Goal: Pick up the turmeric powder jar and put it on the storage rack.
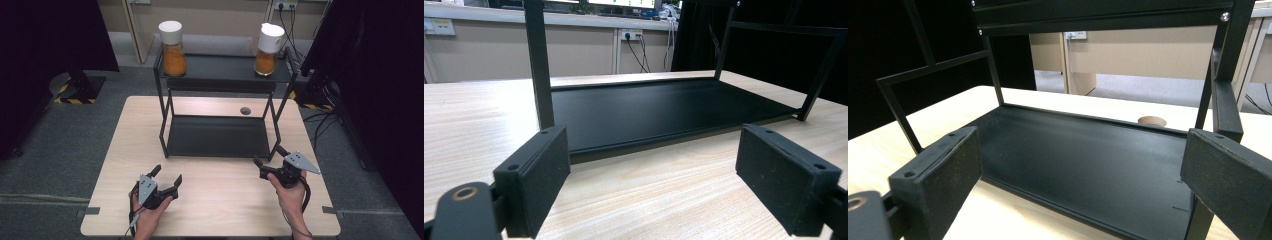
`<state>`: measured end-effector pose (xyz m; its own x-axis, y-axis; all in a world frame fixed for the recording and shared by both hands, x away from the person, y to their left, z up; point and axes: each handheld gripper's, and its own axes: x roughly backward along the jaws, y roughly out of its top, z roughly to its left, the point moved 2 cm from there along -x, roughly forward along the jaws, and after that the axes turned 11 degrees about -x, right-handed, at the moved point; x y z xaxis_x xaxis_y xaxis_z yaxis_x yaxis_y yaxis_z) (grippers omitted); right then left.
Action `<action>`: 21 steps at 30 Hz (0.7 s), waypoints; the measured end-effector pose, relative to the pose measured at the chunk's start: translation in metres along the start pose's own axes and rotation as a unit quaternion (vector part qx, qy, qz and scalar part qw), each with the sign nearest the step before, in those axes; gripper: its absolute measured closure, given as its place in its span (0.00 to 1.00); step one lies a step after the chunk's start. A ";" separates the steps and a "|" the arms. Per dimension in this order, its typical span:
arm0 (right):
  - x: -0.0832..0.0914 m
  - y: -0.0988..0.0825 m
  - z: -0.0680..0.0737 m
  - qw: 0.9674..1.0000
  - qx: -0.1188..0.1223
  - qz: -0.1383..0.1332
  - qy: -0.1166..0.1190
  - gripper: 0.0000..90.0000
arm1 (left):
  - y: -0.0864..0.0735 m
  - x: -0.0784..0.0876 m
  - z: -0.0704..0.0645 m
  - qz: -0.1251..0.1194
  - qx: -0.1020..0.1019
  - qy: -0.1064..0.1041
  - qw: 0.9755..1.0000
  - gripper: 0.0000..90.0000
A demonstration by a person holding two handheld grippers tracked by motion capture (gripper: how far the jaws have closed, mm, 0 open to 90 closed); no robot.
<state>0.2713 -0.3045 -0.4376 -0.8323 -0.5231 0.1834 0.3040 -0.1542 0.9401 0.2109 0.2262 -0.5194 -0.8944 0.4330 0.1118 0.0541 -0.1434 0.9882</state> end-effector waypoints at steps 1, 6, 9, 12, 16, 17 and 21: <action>0.000 -0.001 0.000 1.000 0.000 0.000 0.000 0.04 | 0.000 0.000 0.000 0.000 0.000 0.000 1.000 0.16; -0.001 -0.005 -0.001 1.000 -0.001 0.007 0.000 0.04 | 0.000 0.000 0.000 0.000 0.001 0.000 1.000 0.16; -0.001 -0.007 -0.001 1.000 -0.001 0.009 0.001 0.04 | 0.000 0.000 0.000 0.000 0.001 0.000 1.000 0.16; -0.001 -0.010 -0.002 1.000 -0.001 0.013 0.001 0.04 | 0.000 0.000 0.000 0.000 0.000 0.000 1.000 0.16; -0.001 -0.013 -0.003 1.000 -0.002 0.016 0.000 0.04 | 0.000 0.000 0.000 0.000 -0.001 0.000 1.000 0.16; -0.001 -0.013 -0.003 1.000 -0.003 0.017 0.000 0.04 | 0.000 0.000 0.000 0.000 0.000 0.000 1.000 0.16; 0.000 -0.017 -0.005 1.000 -0.004 0.021 -0.003 0.04 | 0.000 0.000 0.000 0.000 0.000 0.000 1.000 0.16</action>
<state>0.2684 -0.3058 -0.4544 -0.8215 -0.5241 0.2247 0.3427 -0.1387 0.9291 0.2110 0.2259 -0.5193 -0.8945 0.4327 0.1126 0.0545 -0.1445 0.9880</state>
